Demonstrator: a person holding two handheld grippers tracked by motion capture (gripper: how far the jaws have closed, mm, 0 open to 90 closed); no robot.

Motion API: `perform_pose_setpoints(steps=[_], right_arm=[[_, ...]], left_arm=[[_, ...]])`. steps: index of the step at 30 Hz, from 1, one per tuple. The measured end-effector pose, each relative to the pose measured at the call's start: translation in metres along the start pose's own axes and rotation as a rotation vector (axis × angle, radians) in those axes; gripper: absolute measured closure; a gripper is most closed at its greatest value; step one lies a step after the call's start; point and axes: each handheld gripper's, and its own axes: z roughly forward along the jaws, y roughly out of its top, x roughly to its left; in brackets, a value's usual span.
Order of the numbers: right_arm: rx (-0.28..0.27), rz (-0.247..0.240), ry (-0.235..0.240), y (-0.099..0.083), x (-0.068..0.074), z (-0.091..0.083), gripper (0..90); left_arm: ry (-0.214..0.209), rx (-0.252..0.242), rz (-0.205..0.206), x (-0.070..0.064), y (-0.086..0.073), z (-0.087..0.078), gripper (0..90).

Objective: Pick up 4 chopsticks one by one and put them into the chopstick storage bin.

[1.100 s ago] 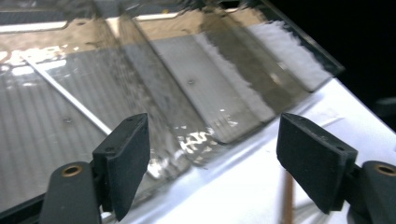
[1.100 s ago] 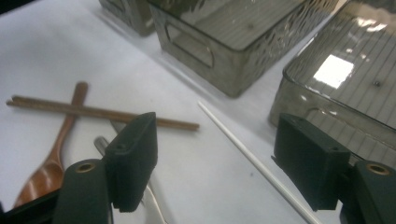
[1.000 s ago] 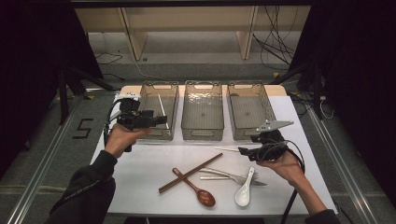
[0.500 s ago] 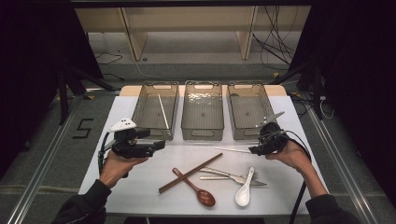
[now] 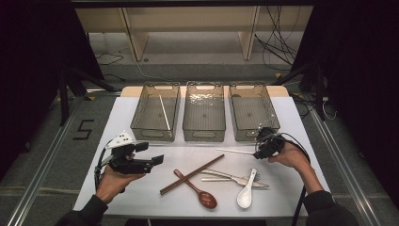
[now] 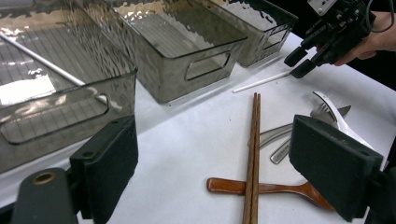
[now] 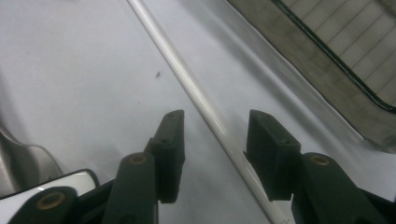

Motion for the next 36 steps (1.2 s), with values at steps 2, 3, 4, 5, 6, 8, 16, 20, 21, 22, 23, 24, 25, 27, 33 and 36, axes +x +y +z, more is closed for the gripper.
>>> perform_pose_setpoints(steps=[2, 3, 4, 5, 6, 8, 16, 20, 21, 22, 23, 24, 25, 27, 33, 36], right_arm=[[0.004, 0.0, -0.002, 0.0, 0.0, 0.001, 59.9], [0.008, -0.005, -0.002, 0.0, 0.0, 0.002, 61.3], [0.017, -0.006, -0.007, 0.0, -0.001, 0.002, 63.2], [0.017, -0.006, -0.007, 0.0, -0.001, 0.002, 63.2], [0.025, -0.004, -0.002, 0.0, -0.001, 0.003, 65.4], [0.039, -0.011, -0.003, 0.0, -0.001, 0.004, 67.6], [0.094, -0.062, -0.023, 0.001, 0.008, 0.004, 73.3], [0.13, -0.112, -0.034, 0.002, 0.016, 0.004, 75.4], [0.139, -0.13, -0.04, 0.002, 0.017, 0.004, 76.0], [0.146, -0.141, -0.041, 0.003, 0.018, 0.004, 76.6], [0.152, -0.152, -0.039, 0.003, 0.02, 0.004, 77.3], [0.152, -0.152, -0.039, 0.003, 0.02, 0.004, 77.3], [0.156, -0.175, -0.034, 0.002, 0.02, 0.004, 78.3], [0.157, -0.181, -0.029, 0.002, 0.02, 0.004, 78.7], [0.174, -0.243, -0.012, 0.0, 0.024, 0.003, 82.9], [0.181, -0.263, -0.007, 0.0, 0.025, 0.002, 84.8]], left_arm=[[0.0, 0.003, -0.005, 0.0, -0.001, 0.0, 15.3], [0.003, 0.005, -0.002, 0.0, -0.002, 0.001, 15.3], [0.005, 0.008, 0.002, 0.001, -0.002, 0.001, 15.3], [0.003, 0.009, -0.004, 0.001, -0.003, 0.001, 15.3], [0.004, 0.01, -0.001, 0.001, -0.003, 0.002, 15.4], [0.004, 0.012, -0.001, 0.001, -0.003, 0.003, 15.4], [-0.004, 0.025, 0.01, -0.001, -0.005, 0.005, 15.4], [-0.001, 0.026, 0.014, 0.0, -0.005, 0.004, 15.4], [-0.002, 0.024, 0.014, 0.0, -0.005, 0.004, 15.4], [-0.002, 0.025, 0.015, 0.0, -0.005, 0.004, 15.4], [-0.001, 0.025, 0.01, 0.0, -0.005, 0.004, 15.4], [-0.001, 0.025, 0.009, 0.0, -0.005, 0.005, 15.4], [-0.001, 0.026, 0.009, 0.0, -0.005, 0.005, 15.5], [0.0, 0.028, 0.01, 0.0, -0.005, 0.005, 15.4], [-0.003, 0.03, 0.004, 0.001, -0.005, 0.005, 15.5], [-0.005, 0.033, 0.002, 0.0, -0.006, 0.005, 15.5]])
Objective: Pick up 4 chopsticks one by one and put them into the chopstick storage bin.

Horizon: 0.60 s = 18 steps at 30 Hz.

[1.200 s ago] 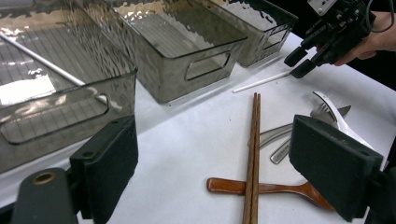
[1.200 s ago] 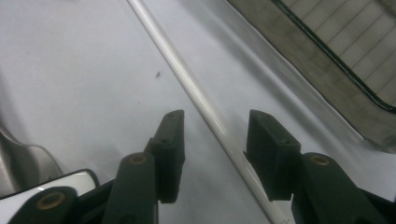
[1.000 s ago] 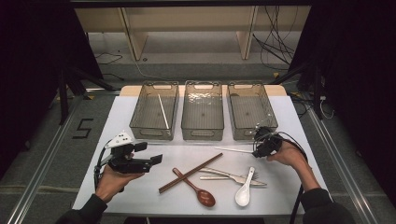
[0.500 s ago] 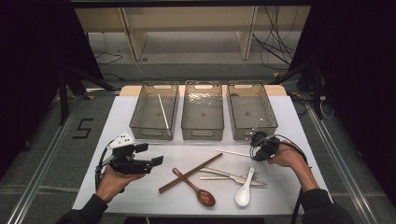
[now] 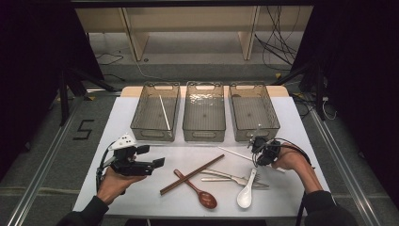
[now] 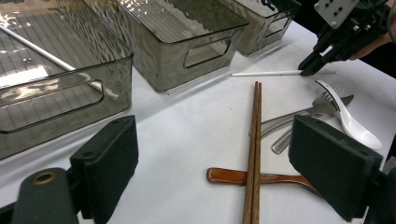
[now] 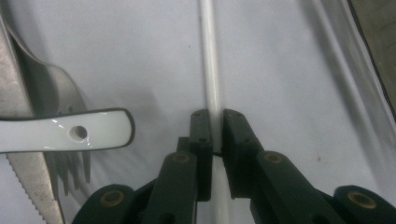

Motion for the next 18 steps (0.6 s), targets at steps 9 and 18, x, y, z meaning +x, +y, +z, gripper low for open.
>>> perform_pose_setpoints(steps=[9, 18], right_arm=[[-0.01, 0.003, 0.021, -0.004, -0.001, -0.002, 85.2], [-0.103, 0.037, 0.039, -0.011, -0.001, -0.02, 85.2]], left_arm=[[-0.004, 0.0, -0.005, 0.001, 0.0, 0.0, 15.6], [-0.008, -0.004, -0.015, 0.002, -0.001, 0.001, 15.6]])
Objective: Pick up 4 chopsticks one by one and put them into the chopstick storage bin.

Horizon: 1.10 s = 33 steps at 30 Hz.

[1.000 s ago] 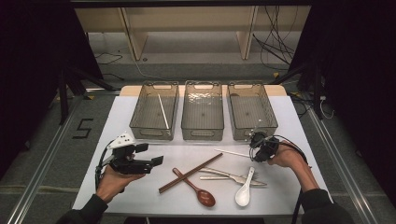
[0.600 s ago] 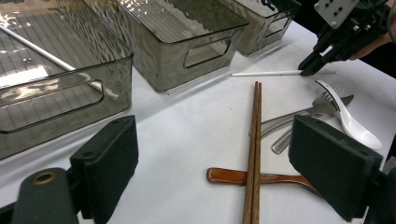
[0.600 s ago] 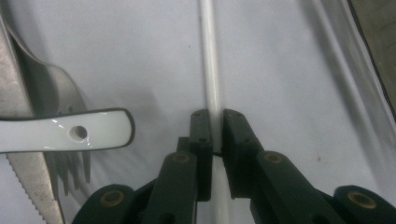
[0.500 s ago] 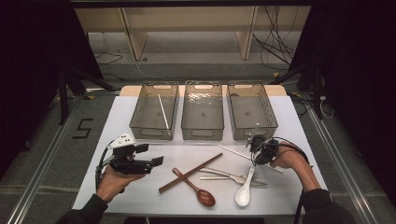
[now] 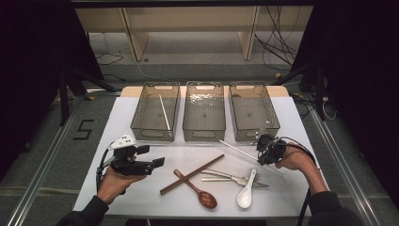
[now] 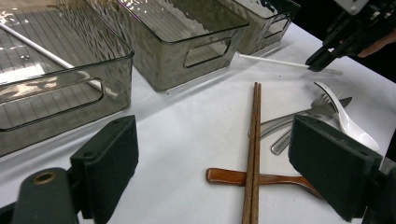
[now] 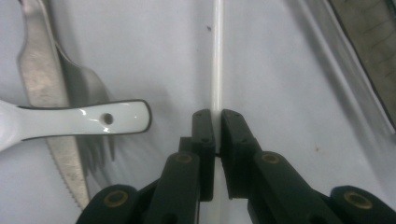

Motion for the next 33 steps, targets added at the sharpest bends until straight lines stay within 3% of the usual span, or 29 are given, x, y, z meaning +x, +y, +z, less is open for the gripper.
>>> perform_pose_setpoints(steps=[5, 8, 9, 10, 11, 14, 15, 16, 20, 22, 25, 28, 33], right_arm=[[-0.074, 0.011, 0.004, 0.001, 0.002, -0.012, 85.2], [-0.176, 0.038, 0.016, 0.004, 0.005, -0.025, 85.2], [-0.176, 0.038, 0.016, 0.004, 0.005, -0.025, 85.2], [-0.223, 0.044, 0.017, 0.007, 0.007, -0.03, 85.2], [-0.223, 0.044, 0.017, 0.007, 0.007, -0.03, 85.2], [-0.312, 0.05, 0.029, 0.014, 0.013, -0.04, 85.2], [-0.312, 0.05, 0.029, 0.014, 0.013, -0.04, 85.2], [-0.356, 0.047, 0.032, 0.018, 0.017, -0.044, 85.2], [-0.415, 0.05, 0.038, 0.026, 0.024, -0.049, 85.2], [-0.476, 0.058, 0.045, 0.035, 0.032, -0.051, 85.2], [-0.52, 0.072, 0.047, 0.043, 0.041, -0.05, 85.2], [-0.547, 0.077, 0.048, 0.05, 0.048, -0.051, 85.2], [-0.573, 0.08, 0.052, 0.057, 0.056, -0.048, 85.2]], left_arm=[[-0.002, -0.002, -0.004, 0.0, 0.0, 0.0, 15.6], [-0.008, -0.002, -0.009, 0.0, 0.0, 0.001, 15.6], [-0.015, -0.004, -0.017, -0.001, 0.0, 0.001, 15.6], [-0.025, -0.009, -0.024, -0.001, 0.001, 0.001, 15.6], [-0.03, -0.013, -0.029, -0.002, 0.002, 0.0, 15.6], [-0.041, -0.021, -0.03, -0.005, 0.004, 0.003, 15.5], [-0.044, -0.022, -0.028, -0.006, 0.004, 0.005, 15.5], [-0.048, -0.021, -0.029, -0.008, 0.005, 0.006, 15.5], [-0.069, -0.043, -0.038, -0.015, 0.011, 0.012, 15.5], [-0.089, -0.057, -0.043, -0.019, 0.016, 0.015, 15.6], [-0.122, -0.071, -0.059, -0.025, 0.022, 0.023, 15.5], [-0.128, -0.063, -0.033, -0.031, 0.028, 0.031, 15.5], [-0.14, -0.067, -0.044, -0.034, 0.036, 0.043, 15.6]])
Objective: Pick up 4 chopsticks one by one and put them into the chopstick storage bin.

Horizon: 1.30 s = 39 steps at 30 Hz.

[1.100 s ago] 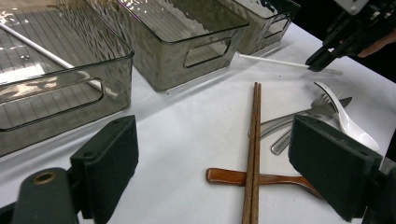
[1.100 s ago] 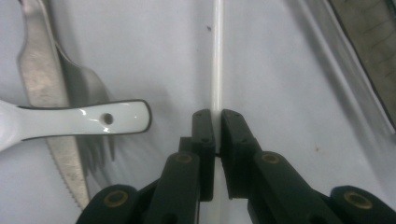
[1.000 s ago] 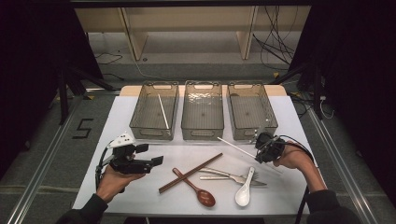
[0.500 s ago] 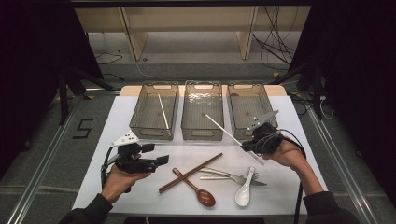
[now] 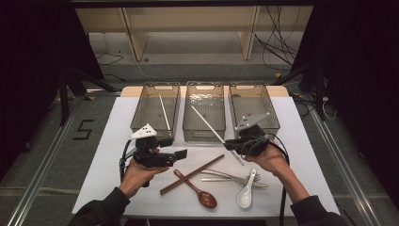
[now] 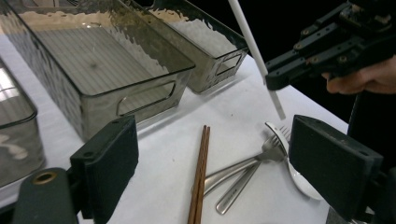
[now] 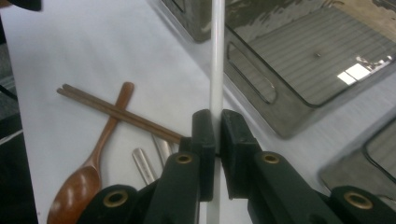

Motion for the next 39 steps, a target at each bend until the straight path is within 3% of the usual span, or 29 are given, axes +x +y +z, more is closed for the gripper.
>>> perform_pose_setpoints(steps=[3, 7, 24, 30, 39], right_arm=[[-0.014, -0.005, 0.006, 0.001, 0.006, 0.005, 85.2], [-0.039, 0.004, -0.013, 0.002, 0.013, 0.011, 85.2], [-0.061, -0.021, 0.03, 0.008, 0.033, 0.023, 85.1], [-0.076, -0.027, 0.044, 0.01, 0.04, 0.026, 85.1], [-0.093, -0.031, 0.068, 0.012, 0.048, 0.029, 85.1]], left_arm=[[-0.008, -0.006, -0.015, -0.001, 0.004, 0.006, 15.6], [-0.003, 0.016, 0.029, -0.008, 0.006, 0.014, 15.7], [-0.044, -0.001, -0.035, -0.01, 0.014, 0.03, 20.9], [-0.072, -0.008, -0.042, -0.014, 0.016, 0.033, 29.7], [-0.109, -0.003, -0.076, -0.011, 0.013, 0.034, 53.9]])
